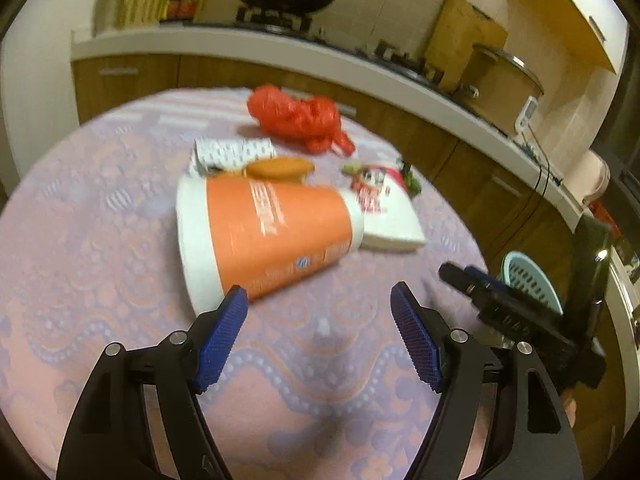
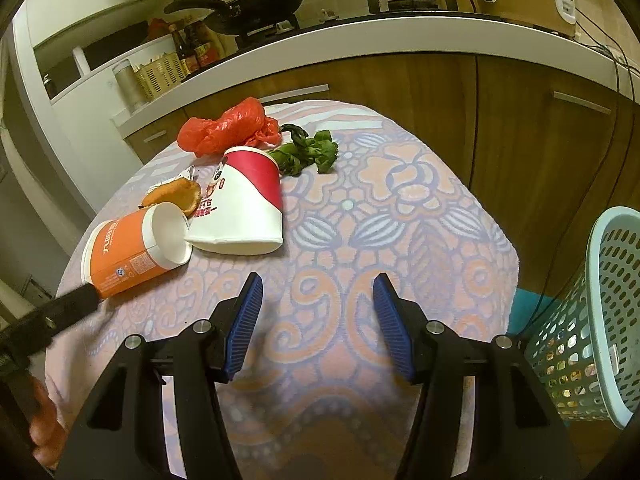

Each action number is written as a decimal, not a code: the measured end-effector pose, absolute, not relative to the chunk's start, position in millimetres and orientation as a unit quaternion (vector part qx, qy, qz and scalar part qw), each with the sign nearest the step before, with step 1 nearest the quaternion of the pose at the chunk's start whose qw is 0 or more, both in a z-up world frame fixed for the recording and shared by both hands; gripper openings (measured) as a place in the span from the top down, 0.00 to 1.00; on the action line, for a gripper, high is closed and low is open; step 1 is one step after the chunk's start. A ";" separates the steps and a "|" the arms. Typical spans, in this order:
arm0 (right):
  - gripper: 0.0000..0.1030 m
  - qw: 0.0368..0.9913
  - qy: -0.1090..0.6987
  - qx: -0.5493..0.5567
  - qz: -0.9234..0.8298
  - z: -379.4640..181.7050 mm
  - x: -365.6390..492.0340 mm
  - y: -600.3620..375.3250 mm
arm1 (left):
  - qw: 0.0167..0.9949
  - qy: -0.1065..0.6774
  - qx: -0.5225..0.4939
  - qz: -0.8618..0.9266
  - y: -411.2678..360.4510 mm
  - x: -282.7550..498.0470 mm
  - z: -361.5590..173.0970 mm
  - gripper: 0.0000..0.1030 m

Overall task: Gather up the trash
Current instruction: 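Grasp the orange paper cup with the left tool while the right tool grasps the red-and-white cup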

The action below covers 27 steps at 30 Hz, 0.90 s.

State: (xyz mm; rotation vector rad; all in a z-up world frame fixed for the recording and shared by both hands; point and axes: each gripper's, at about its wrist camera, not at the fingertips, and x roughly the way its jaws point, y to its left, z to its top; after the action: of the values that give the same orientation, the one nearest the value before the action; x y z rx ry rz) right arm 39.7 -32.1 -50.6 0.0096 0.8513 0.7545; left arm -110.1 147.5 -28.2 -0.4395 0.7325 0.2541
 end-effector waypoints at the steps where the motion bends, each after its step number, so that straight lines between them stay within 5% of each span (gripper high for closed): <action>1: 0.47 0.842 0.403 0.005 0.357 -50.6 39.8 -32.1 | 0.900 0.357 -0.218 0.120 148.6 -109.8 -31.3 0.31; 13: 0.47 0.839 0.407 0.004 0.360 -52.3 40.7 -29.9 | 0.894 0.337 -0.241 0.173 207.4 -96.6 -21.5 0.31; 27: 0.47 0.833 0.412 0.007 0.368 -53.8 42.0 -28.1 | 0.887 0.382 -0.137 0.219 153.6 -78.2 -33.0 0.29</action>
State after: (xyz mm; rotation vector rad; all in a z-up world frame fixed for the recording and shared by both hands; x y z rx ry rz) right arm 42.0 -28.1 -53.8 0.0155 0.8731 0.7804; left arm -78.2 153.6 -33.0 -0.2855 0.7936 0.4560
